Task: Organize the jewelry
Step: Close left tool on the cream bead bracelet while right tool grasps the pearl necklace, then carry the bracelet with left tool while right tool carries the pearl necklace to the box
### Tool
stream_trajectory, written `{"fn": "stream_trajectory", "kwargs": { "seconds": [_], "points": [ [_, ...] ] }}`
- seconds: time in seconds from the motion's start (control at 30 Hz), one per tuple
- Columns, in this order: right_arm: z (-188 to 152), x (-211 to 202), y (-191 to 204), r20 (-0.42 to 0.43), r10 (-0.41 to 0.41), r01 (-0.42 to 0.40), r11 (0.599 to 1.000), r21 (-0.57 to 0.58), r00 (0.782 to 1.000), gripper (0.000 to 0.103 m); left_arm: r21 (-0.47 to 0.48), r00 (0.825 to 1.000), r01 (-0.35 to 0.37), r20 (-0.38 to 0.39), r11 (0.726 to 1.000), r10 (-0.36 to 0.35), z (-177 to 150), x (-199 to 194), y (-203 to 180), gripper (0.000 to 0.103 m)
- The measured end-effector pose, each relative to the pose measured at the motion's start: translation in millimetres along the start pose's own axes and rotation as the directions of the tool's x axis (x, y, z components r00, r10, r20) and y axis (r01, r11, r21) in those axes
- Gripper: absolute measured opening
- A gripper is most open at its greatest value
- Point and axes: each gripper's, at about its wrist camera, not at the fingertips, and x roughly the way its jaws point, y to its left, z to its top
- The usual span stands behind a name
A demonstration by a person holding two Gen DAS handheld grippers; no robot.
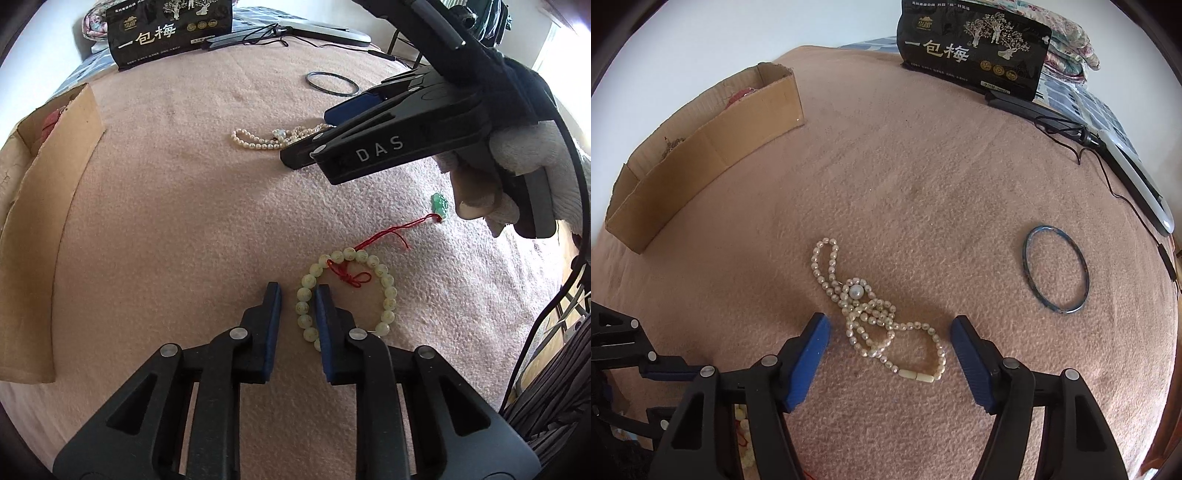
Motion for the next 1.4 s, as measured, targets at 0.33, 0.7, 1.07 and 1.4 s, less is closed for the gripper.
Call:
{"fn": "stream_trajectory", "kwargs": {
  "seconds": [0.33, 0.7, 1.07, 1.4],
  "points": [
    [1.0, -1.6, 3.8, -0.036, 0.025, -0.027, 0.999, -0.038, 0.999, 0.038, -0.054, 1.0, 0.026, 0.009, 0.998, -0.025, 0.6, 0.5, 11.5, 0.007],
    [-5.3, -7.9, 0.4, -0.03, 0.057, -0.057, 0.998, 0.007, 0.998, 0.006, -0.158, 0.995, 0.097, 0.015, 0.983, -0.096, 1.1, -4.3, 23.7, 0.006],
    [-1.9, -40.1, -9.4, 0.072, 0.073, -0.079, 0.993, 0.089, 0.995, 0.005, -0.15, 0.993, 0.107, 0.07, 0.983, -0.097, 4.5, -28.5, 18.7, 0.005],
    [11.1, -80.7, -10.0, 0.172, 0.077, -0.096, 0.989, 0.109, 0.982, 0.005, -0.145, 0.986, 0.106, 0.14, 0.984, -0.085, 9.4, -61.9, 18.2, 0.005]
  ]
}}
